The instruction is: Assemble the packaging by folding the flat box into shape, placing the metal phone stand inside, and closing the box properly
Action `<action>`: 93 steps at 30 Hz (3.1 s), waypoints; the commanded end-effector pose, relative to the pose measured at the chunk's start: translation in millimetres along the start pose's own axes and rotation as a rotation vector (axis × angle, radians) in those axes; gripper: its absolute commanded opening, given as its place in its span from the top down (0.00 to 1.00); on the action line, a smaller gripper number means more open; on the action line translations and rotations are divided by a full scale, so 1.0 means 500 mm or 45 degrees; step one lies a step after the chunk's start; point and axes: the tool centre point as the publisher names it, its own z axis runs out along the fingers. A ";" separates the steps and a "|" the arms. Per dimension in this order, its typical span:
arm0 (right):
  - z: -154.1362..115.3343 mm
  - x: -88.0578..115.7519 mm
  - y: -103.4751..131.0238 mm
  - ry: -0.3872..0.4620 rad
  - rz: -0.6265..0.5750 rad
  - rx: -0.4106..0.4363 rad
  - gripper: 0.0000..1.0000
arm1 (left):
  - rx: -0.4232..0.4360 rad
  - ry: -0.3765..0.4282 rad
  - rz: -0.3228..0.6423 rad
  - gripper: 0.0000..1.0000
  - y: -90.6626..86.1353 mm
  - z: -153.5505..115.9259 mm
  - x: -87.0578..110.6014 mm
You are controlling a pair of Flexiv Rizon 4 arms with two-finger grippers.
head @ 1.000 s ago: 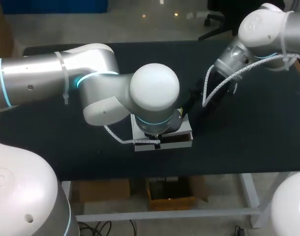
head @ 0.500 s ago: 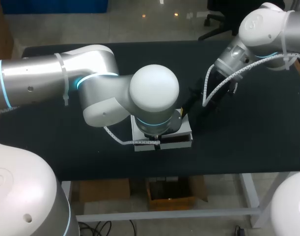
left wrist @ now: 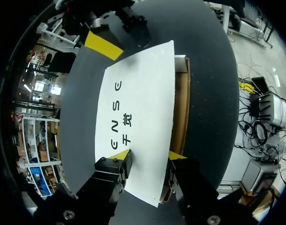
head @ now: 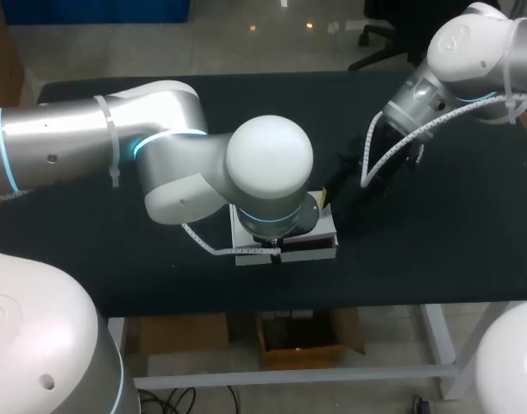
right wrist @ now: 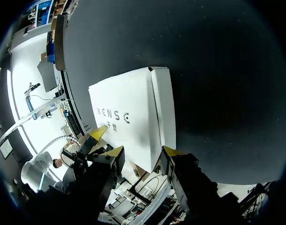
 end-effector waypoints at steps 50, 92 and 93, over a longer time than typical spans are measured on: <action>0.050 0.006 -0.056 -0.074 -0.082 -0.072 1.00 | 0.010 -0.014 -0.005 0.51 0.007 -0.005 0.003; 0.059 -0.003 -0.051 -0.060 -0.072 -0.063 1.00 | 0.070 -0.055 -0.025 0.51 0.040 -0.037 0.019; 0.059 -0.003 -0.051 -0.059 -0.072 -0.063 1.00 | 0.073 -0.059 -0.027 0.51 0.041 -0.040 0.021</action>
